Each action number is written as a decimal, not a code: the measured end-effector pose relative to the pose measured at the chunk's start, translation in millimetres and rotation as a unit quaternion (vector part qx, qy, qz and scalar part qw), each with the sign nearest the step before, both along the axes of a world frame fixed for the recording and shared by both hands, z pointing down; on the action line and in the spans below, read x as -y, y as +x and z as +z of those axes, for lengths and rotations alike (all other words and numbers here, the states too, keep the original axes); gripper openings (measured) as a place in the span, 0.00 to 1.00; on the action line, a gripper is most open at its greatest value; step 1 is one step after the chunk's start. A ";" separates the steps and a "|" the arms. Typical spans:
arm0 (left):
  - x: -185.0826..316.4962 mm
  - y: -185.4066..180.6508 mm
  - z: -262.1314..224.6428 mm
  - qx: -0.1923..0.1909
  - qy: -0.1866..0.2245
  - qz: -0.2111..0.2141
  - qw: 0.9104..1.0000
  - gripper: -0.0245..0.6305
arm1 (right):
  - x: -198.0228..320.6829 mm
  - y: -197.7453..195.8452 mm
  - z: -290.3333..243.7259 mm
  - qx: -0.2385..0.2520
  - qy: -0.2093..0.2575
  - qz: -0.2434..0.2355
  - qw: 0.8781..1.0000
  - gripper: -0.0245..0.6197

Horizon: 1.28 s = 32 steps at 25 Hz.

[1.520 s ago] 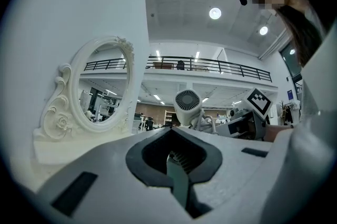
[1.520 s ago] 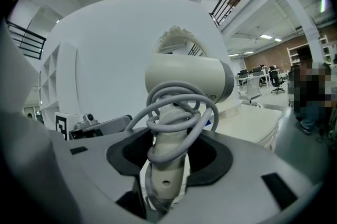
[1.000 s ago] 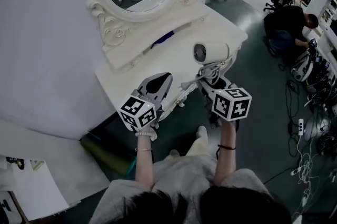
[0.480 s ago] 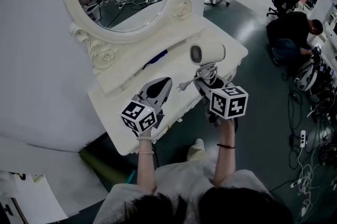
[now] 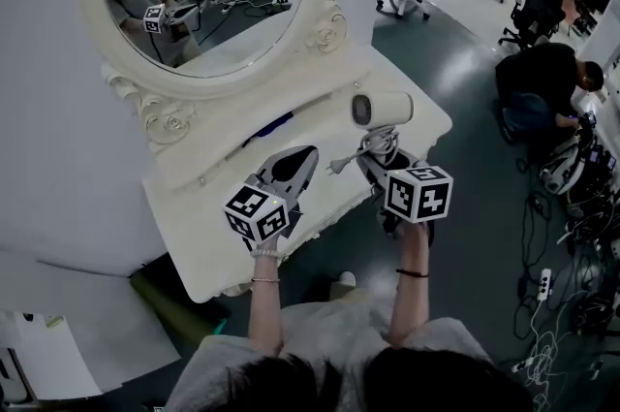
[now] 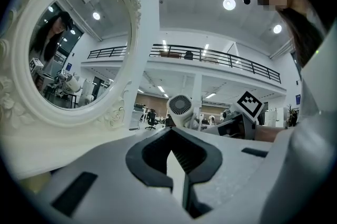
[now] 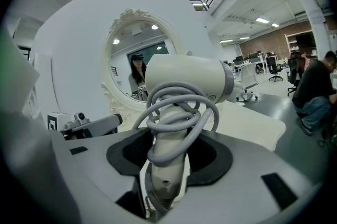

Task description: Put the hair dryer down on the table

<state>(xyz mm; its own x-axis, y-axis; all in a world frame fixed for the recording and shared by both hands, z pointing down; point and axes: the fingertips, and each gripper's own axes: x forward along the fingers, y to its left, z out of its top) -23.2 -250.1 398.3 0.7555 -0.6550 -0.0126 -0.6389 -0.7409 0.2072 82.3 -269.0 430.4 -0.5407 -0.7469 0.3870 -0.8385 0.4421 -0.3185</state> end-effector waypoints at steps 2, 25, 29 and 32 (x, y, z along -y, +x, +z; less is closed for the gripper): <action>11.9 9.9 3.0 0.001 -0.004 -0.005 1.000 0.04 | 11.5 8.8 4.5 -0.001 -0.007 -0.007 1.000 0.33; 109.9 43.2 77.3 -0.020 -0.097 -0.007 0.995 0.04 | 100.8 29.9 99.6 -0.063 -0.112 -0.044 0.991 0.33; 117.6 38.9 98.7 -0.023 -0.126 -0.011 0.992 0.04 | 105.4 28.4 129.7 -0.082 -0.148 -0.053 0.984 0.33; 122.4 38.1 111.9 -0.029 -0.145 -0.015 0.989 0.04 | 108.0 28.6 144.5 -0.090 -0.164 -0.058 0.981 0.33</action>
